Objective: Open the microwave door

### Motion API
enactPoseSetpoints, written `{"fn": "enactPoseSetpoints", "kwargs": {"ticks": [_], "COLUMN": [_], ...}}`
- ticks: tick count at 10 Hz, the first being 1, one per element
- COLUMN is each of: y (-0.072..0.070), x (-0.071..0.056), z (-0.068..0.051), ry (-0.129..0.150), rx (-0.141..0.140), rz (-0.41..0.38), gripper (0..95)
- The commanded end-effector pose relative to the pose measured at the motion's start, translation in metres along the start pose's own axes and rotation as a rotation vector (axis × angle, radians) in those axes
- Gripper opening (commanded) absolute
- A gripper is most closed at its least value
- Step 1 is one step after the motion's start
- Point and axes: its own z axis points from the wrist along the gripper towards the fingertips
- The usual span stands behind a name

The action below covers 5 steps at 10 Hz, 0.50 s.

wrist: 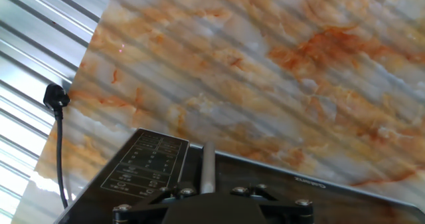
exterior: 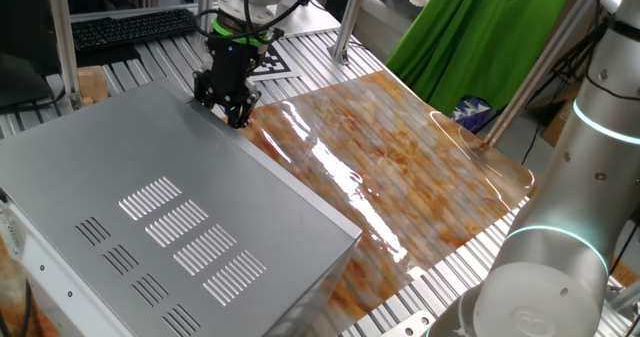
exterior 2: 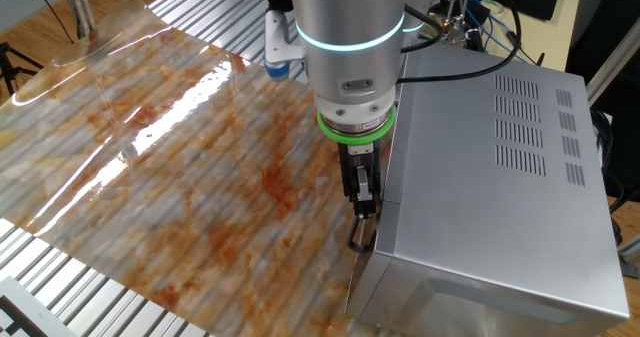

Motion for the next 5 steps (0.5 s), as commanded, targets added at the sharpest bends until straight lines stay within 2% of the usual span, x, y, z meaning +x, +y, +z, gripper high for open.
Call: {"fn": "enactPoseSetpoints", "kwargs": {"ticks": [1, 3, 5], "y": [0.0003, 0.0019, 0.0019], "x": [0.0007, 0.0004, 0.0004], "z": [-0.0004, 0.0013, 0.0013], "ry": [0.007, -0.001, -0.001], "rx": [-0.008, -0.029, -0.029], "rz": [0.006, 0.021, 0.021], "gripper": [0.0, 0.0, 0.0]}}
